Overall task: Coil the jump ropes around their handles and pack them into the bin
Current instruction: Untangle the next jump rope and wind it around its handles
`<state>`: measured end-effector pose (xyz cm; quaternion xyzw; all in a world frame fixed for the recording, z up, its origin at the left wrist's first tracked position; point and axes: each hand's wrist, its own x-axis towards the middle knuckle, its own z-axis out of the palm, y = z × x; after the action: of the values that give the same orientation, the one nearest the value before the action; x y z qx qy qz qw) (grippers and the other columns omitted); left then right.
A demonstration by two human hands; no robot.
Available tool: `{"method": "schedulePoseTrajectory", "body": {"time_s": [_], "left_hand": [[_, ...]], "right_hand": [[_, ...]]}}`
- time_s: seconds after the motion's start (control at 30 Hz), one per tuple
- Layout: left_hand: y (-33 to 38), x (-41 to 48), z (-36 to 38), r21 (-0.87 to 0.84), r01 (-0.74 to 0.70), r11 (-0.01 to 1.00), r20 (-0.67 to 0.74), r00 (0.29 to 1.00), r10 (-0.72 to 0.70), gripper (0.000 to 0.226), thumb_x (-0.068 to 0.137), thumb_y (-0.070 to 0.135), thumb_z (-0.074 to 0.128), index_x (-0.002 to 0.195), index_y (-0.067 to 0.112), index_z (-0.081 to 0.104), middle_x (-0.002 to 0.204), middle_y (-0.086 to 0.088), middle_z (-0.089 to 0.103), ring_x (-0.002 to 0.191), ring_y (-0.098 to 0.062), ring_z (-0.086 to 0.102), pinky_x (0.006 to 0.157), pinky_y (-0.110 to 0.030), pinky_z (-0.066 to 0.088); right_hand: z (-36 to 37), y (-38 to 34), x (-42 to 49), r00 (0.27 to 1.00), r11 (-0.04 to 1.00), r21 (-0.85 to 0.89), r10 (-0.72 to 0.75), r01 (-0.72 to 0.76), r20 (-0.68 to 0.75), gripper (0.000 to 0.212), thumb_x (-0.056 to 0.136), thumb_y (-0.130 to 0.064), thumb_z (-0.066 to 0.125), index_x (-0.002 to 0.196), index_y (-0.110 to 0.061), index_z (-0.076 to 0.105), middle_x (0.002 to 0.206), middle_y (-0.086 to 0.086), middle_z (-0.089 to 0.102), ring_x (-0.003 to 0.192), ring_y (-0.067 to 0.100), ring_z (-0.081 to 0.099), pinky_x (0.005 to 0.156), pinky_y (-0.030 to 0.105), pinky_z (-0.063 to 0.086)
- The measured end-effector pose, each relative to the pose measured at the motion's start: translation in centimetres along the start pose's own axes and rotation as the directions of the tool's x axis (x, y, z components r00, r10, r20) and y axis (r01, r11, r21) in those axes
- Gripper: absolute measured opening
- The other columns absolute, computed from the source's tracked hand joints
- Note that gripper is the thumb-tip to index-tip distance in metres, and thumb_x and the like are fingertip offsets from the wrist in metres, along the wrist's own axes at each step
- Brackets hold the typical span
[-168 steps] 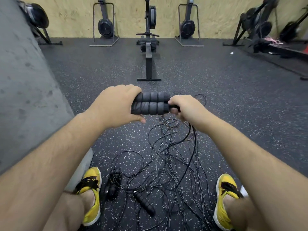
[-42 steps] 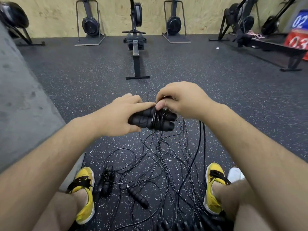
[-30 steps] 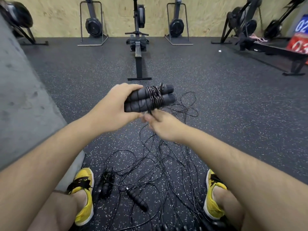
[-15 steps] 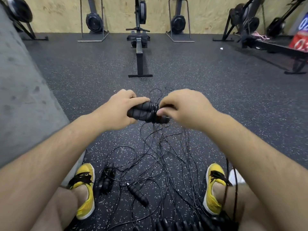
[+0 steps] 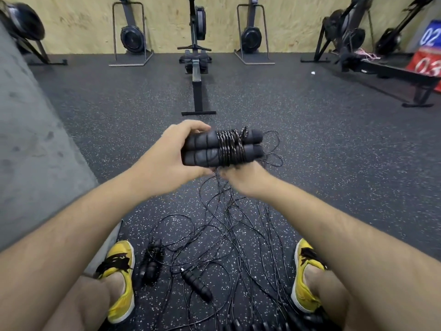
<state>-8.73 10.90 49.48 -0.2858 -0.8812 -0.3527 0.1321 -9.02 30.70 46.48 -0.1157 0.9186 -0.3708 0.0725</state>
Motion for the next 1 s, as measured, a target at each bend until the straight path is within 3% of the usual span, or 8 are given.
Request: {"method": "schedulePoseTrajectory", "body": {"time_s": [0.1,0.37,0.47,0.6,0.7,0.77,0.9,1.0], "left_hand": [[-1.6,0.6,0.6,0.128,0.017,0.992,-0.074,0.997,-0.008,0.069,0.069,0.019,0.089,0.128,0.021,0.054,0.117,0.01,0.055,0.111,-0.015,0.046,0.1,-0.028,0.037],[-5.5,1.6,0.4,0.401,0.058,0.914,-0.09,0.996,-0.024,0.062,0.068,0.023,0.085,0.124,0.025,0.058,0.111,0.002,0.059,0.104,-0.028,0.051,0.093,-0.047,0.044],[-5.4,1.3,0.4,0.427,0.017,0.904,-0.028,1.0,-0.006,0.062,0.068,0.02,0.086,0.124,0.023,0.059,0.111,0.0,0.058,0.104,-0.029,0.049,0.09,-0.048,0.044],[-4.3,0.7,1.0,0.377,-0.1,0.921,0.138,0.989,0.05,0.06,0.067,0.016,0.084,0.121,0.024,0.06,0.104,0.011,0.051,0.101,-0.02,0.043,0.089,-0.042,0.041],[-2.7,-0.2,1.5,0.227,-0.136,0.964,0.266,0.961,0.073,0.064,0.068,0.014,0.087,0.123,0.023,0.055,0.103,0.015,0.047,0.102,-0.013,0.041,0.09,-0.033,0.038],[-1.5,-0.6,1.4,0.107,-0.083,0.991,0.281,0.958,0.05,0.069,0.07,0.017,0.089,0.127,0.026,0.051,0.109,0.013,0.047,0.107,-0.008,0.043,0.094,-0.024,0.038],[0.4,-1.0,0.7,-0.102,-0.025,0.994,0.264,0.963,0.051,0.075,0.073,0.018,0.086,0.132,0.027,0.04,0.129,0.005,0.052,0.123,-0.009,0.051,0.101,-0.025,0.043],[0.4,-1.0,1.2,-0.141,-0.002,0.99,0.149,0.989,0.023,0.07,0.077,0.014,0.082,0.126,0.03,0.034,0.129,0.001,0.05,0.12,-0.012,0.053,0.097,-0.03,0.048]], "right_hand": [[1.8,-0.9,0.1,1.0,0.996,0.089,-0.014,0.016,-0.018,0.029,0.107,-0.028,0.036,0.094,-0.021,0.06,0.074,-0.007,0.055,0.066,0.012,0.05,0.058,0.026,0.039],[-0.7,-3.5,-3.9,0.965,0.983,0.182,-0.047,0.0,0.257,0.028,0.105,-0.032,0.045,0.101,-0.011,0.062,0.061,-0.013,0.05,0.051,0.011,0.045,0.049,0.028,0.044],[-3.1,-4.2,-4.7,0.979,0.977,-0.119,-0.165,0.179,0.116,0.028,0.103,-0.034,0.048,0.092,-0.014,0.064,0.066,-0.008,0.058,0.054,0.011,0.049,0.053,0.026,0.042],[-4.2,-3.5,-3.6,0.93,0.821,-0.494,-0.363,0.286,-0.064,0.023,0.102,-0.038,0.048,0.099,-0.023,0.066,0.084,-0.007,0.064,0.079,0.016,0.055,0.07,0.032,0.044],[-5.8,-1.9,-1.5,0.877,0.796,-0.503,-0.459,0.336,-0.14,0.018,0.099,-0.038,0.054,0.101,-0.03,0.069,0.095,-0.011,0.068,0.093,0.017,0.059,0.079,0.035,0.048],[-6.6,-0.4,-0.1,0.879,0.825,-0.462,-0.444,0.326,-0.172,0.013,0.097,-0.035,0.058,0.097,-0.03,0.07,0.088,-0.015,0.066,0.087,0.011,0.058,0.079,0.034,0.048],[-6.2,0.5,0.2,0.973,0.978,-0.031,-0.206,0.204,-0.099,0.014,0.099,-0.015,0.055,0.091,-0.021,0.064,0.081,-0.011,0.056,0.063,-0.004,0.055,0.068,0.026,0.048],[-2.5,0.8,-0.2,0.996,0.984,-0.176,0.01,0.006,0.09,0.025,0.105,-0.015,0.041,0.124,-0.013,0.058,0.098,-0.006,0.05,0.084,0.008,0.05,0.101,0.035,0.042]]}}
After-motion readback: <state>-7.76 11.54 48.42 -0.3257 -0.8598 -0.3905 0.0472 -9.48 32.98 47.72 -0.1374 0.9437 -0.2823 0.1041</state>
